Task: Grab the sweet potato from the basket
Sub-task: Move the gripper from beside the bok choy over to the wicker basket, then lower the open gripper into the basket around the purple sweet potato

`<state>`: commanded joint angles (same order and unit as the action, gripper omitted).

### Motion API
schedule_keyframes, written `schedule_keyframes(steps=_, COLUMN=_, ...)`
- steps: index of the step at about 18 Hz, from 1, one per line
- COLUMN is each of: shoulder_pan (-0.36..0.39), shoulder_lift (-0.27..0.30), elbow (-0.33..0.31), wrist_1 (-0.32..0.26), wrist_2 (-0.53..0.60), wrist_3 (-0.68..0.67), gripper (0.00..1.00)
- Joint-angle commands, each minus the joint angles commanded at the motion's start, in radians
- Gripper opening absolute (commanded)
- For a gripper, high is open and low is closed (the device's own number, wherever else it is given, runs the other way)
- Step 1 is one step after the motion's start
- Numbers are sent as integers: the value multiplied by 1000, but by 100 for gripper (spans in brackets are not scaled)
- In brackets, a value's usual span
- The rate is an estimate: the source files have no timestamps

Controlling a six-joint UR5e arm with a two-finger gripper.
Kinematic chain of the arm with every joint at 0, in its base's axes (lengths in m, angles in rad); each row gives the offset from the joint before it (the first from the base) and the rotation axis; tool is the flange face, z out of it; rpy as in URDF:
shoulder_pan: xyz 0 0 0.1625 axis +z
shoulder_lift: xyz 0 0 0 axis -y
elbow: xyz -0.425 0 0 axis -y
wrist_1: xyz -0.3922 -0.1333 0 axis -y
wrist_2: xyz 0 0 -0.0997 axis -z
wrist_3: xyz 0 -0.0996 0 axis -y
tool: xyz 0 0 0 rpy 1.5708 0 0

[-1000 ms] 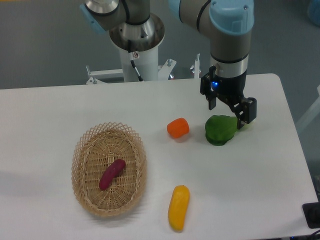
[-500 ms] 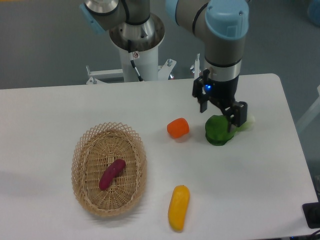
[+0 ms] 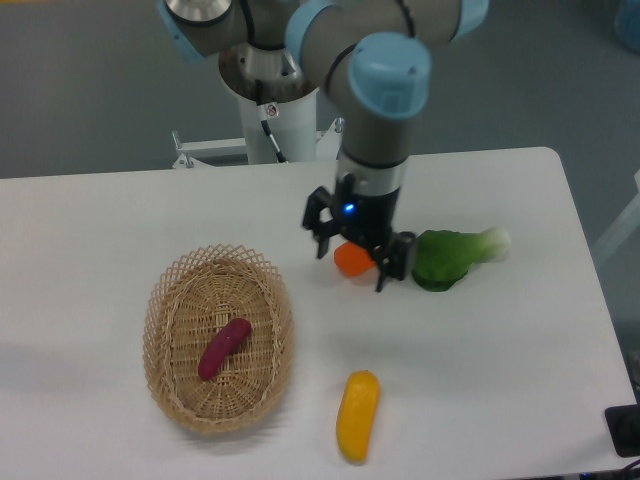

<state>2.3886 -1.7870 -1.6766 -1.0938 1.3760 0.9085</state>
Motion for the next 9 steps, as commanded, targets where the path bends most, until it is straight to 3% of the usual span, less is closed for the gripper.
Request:
schedule_keyframes(steps=4, shoulder_pan=-71, shoulder_lift=-72, elbow=-11, wrist_1=9, wrist_2=15, wrist_3=-126, gripper=100)
schedule_keyframes(steps=9, shoulder_pan=-114, shoulder_lift=-121, elbow=-31, wrist_1=61, wrist_2=26, wrist_3=-132, gripper=100)
